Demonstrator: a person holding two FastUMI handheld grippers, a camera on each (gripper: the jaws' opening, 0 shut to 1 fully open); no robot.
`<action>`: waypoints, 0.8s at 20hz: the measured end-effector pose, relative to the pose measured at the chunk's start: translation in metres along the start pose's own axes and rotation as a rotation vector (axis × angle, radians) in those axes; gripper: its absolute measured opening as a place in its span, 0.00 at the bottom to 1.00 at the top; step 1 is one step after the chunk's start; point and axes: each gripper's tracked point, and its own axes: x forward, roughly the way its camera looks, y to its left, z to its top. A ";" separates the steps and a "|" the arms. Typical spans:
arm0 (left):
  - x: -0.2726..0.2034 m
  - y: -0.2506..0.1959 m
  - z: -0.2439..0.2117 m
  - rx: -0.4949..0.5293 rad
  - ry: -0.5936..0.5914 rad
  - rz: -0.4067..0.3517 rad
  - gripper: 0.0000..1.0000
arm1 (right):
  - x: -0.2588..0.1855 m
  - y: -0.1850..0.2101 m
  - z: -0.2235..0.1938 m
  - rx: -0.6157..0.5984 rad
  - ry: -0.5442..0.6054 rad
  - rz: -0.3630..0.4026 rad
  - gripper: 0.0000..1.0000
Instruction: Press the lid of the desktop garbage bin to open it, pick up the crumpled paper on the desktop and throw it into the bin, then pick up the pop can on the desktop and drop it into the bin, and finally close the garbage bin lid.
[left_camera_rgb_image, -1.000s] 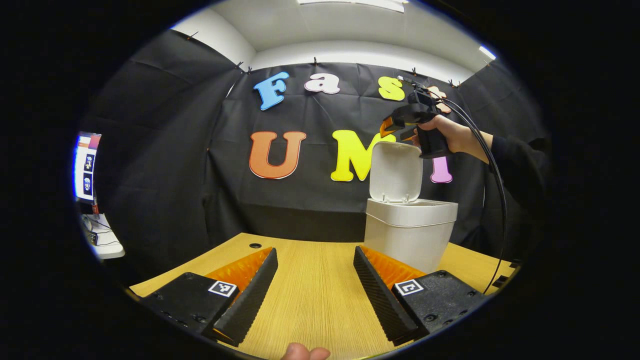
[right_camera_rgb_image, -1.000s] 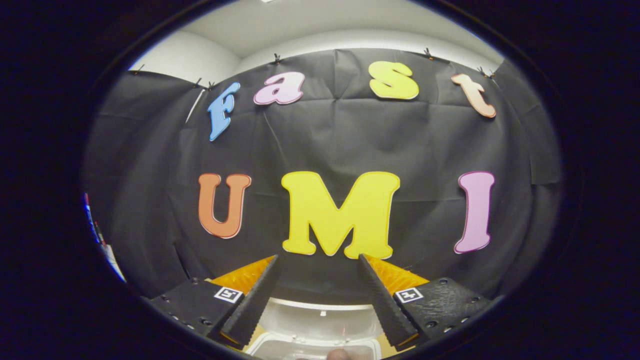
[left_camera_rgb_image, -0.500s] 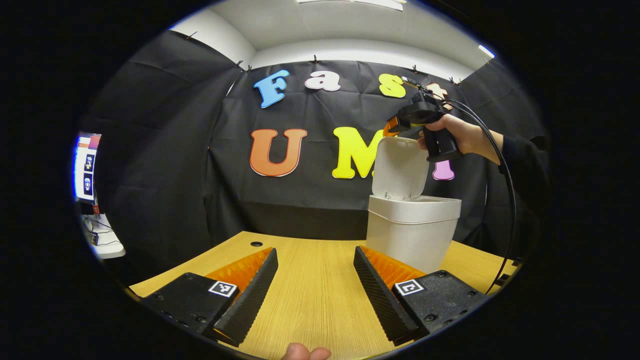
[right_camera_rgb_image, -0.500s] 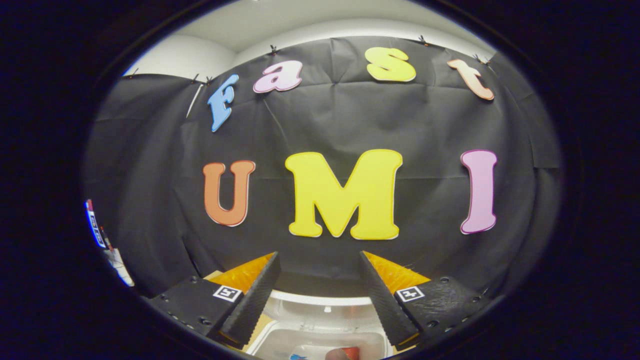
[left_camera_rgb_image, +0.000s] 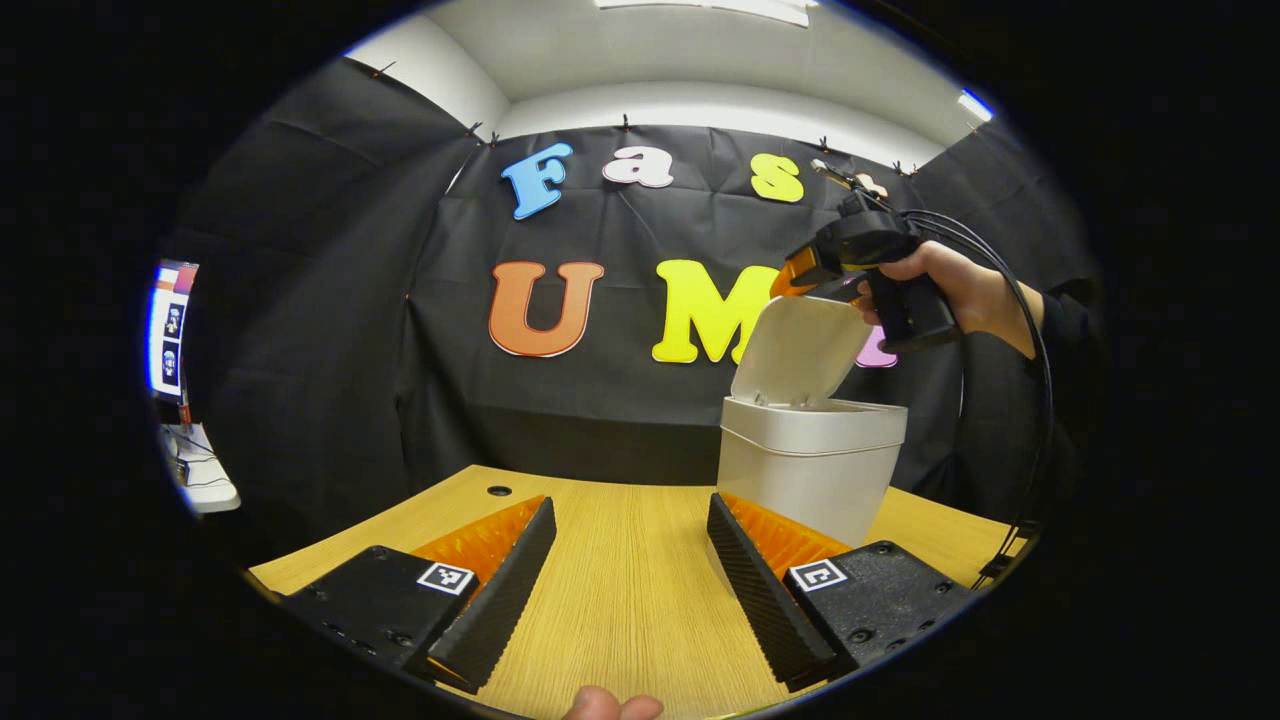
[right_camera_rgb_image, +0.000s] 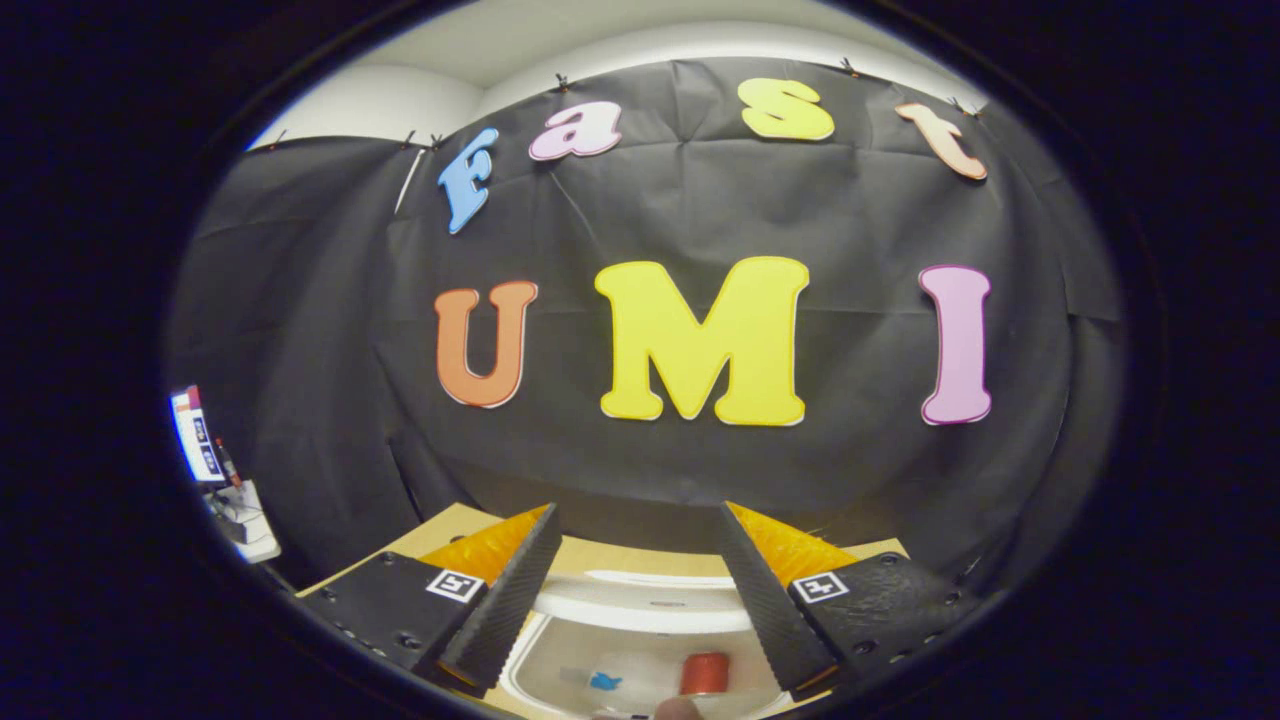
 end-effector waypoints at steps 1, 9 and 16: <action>0.000 -0.001 -0.001 -0.005 0.002 0.001 0.98 | -0.004 -0.002 -0.011 0.005 0.011 0.004 0.98; 0.000 -0.009 0.001 -0.010 -0.008 -0.008 0.98 | -0.023 -0.023 -0.087 0.000 0.092 -0.012 0.96; 0.000 -0.013 -0.001 0.013 -0.002 -0.013 0.98 | -0.025 -0.025 -0.114 0.027 0.101 -0.015 0.97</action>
